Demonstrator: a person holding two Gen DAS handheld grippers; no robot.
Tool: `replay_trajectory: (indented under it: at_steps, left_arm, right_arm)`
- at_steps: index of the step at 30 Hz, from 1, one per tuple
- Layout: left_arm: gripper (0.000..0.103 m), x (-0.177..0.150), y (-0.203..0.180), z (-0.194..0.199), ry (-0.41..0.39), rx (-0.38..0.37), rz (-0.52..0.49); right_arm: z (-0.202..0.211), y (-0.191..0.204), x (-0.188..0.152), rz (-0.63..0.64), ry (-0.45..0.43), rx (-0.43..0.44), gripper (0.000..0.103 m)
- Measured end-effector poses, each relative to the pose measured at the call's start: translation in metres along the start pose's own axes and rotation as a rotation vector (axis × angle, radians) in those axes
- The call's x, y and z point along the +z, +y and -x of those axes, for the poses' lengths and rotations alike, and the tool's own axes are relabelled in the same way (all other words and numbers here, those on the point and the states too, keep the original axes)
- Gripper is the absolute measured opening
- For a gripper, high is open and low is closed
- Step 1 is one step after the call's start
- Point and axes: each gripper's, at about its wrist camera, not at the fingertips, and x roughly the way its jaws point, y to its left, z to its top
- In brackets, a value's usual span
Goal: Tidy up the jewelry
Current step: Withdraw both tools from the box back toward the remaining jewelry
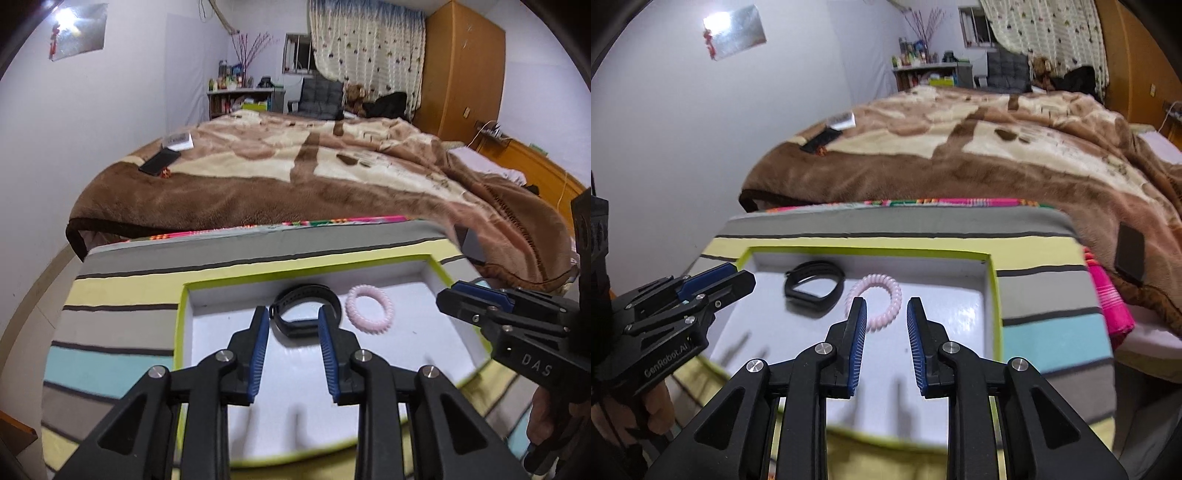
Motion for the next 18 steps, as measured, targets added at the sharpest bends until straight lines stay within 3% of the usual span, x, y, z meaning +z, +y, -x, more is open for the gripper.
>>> replay_trajectory:
  at_steps: [7,18]
  left_arm:
    - [0.029,-0.028,-0.01,0.058,-0.085,-0.024,0.005]
    - [0.029,-0.091,-0.022,0.119,-0.137,-0.051,0.014]
  right_arm:
    - [0.052,0.012,-0.035,0.025,-0.067,0.006,0.023]
    - [0.116,0.029,-0.103,0.045,-0.135,0.012,0.023]
